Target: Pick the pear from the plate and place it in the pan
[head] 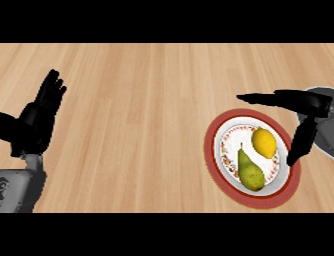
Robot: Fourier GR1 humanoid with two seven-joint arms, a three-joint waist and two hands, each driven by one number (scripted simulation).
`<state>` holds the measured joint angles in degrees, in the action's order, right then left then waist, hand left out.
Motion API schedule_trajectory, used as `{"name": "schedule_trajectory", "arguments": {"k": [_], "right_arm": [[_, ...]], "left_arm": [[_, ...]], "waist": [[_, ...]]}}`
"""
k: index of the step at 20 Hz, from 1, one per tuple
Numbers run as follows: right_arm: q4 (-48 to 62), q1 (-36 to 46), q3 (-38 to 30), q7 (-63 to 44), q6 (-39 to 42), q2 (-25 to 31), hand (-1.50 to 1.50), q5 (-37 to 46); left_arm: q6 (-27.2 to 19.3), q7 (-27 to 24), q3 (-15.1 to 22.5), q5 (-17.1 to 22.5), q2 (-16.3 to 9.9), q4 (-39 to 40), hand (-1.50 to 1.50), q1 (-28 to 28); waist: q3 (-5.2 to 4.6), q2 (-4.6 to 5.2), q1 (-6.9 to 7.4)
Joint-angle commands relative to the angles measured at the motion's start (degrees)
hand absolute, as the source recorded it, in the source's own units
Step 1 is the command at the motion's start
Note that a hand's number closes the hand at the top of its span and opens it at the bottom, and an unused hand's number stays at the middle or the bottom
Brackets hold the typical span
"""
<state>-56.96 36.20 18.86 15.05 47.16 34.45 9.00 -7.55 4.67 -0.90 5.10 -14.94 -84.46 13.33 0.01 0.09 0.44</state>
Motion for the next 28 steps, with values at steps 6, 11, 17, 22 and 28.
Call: {"name": "schedule_trajectory", "arguments": {"k": [6,11,17,22,28], "right_arm": [[1.3,-0.6,1.9,7.4,1.6,-1.6,-1.5,8.2],[-2.0,-2.7,4.9,6.2,-1.1,-3.0,-1.5,13.6],[-1.5,-3.3,7.2,8.2,-1.6,-1.6,-1.5,19.6],[-4.3,-5.0,5.9,5.6,0.0,-4.0,-1.5,20.7],[-3.6,-4.4,5.6,4.9,-0.3,-6.2,-1.5,24.2]], "left_arm": [[2.0,1.8,-1.9,0.2,-0.8,-2.2,0.0,-0.3],[1.7,-2.5,-1.7,-1.3,1.4,0.3,0.0,-1.8],[1.9,1.0,-2.9,-1.6,0.5,1.4,0.0,1.9],[0.8,-0.9,-1.6,-3.1,3.6,-0.2,0.0,-1.1],[-0.4,2.2,-0.3,-4.9,5.1,-4.4,0.0,-2.7]], "waist": [[0.02,-0.01,0.24],[0.0,-0.01,0.03],[0.01,0.02,-0.08],[-0.02,-0.1,-0.32],[-0.01,-0.16,-0.27]]}}
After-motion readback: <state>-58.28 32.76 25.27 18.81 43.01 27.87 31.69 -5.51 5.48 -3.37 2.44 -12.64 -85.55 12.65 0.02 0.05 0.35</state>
